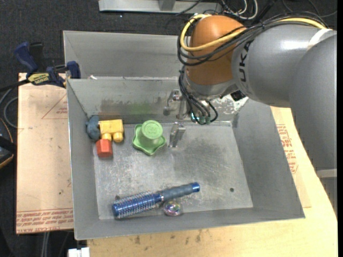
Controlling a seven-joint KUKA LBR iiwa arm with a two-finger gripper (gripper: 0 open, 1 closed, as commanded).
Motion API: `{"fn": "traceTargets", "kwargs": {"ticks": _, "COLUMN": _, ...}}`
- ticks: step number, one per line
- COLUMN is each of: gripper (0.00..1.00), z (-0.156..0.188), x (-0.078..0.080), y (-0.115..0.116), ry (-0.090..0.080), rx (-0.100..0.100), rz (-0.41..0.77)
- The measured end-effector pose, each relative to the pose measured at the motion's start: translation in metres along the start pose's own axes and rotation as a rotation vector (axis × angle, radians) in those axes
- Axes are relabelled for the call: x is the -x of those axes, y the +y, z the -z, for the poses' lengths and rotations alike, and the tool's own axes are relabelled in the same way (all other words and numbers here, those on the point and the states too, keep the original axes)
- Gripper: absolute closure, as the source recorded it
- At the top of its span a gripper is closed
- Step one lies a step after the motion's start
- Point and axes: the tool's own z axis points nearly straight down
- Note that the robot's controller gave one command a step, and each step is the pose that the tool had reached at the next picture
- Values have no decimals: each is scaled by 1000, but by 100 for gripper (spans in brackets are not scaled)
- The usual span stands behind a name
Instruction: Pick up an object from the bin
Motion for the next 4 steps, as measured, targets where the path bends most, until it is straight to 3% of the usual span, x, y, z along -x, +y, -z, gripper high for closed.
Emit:
{"fn": "traceTargets", "kwargs": {"ticks": 1, "gripper": 0, "z": -47, "x": -65, "y": 44, "ry": 2, "rx": 1, "rz": 91}}
{"fn": "traceTargets", "kwargs": {"ticks": 2, "gripper": 0, "z": -27, "x": -115, "y": 103, "ry": -5, "rx": 2, "rz": 266}}
{"fn": "traceTargets", "kwargs": {"ticks": 3, "gripper": 0, "z": -76, "x": -162, "y": 49, "ry": -23, "rx": 0, "rz": 405}}
{"fn": "traceTargets", "kwargs": {"ticks": 4, "gripper": 100, "z": -76, "x": -163, "y": 50, "ry": -18, "rx": 1, "rz": 406}}
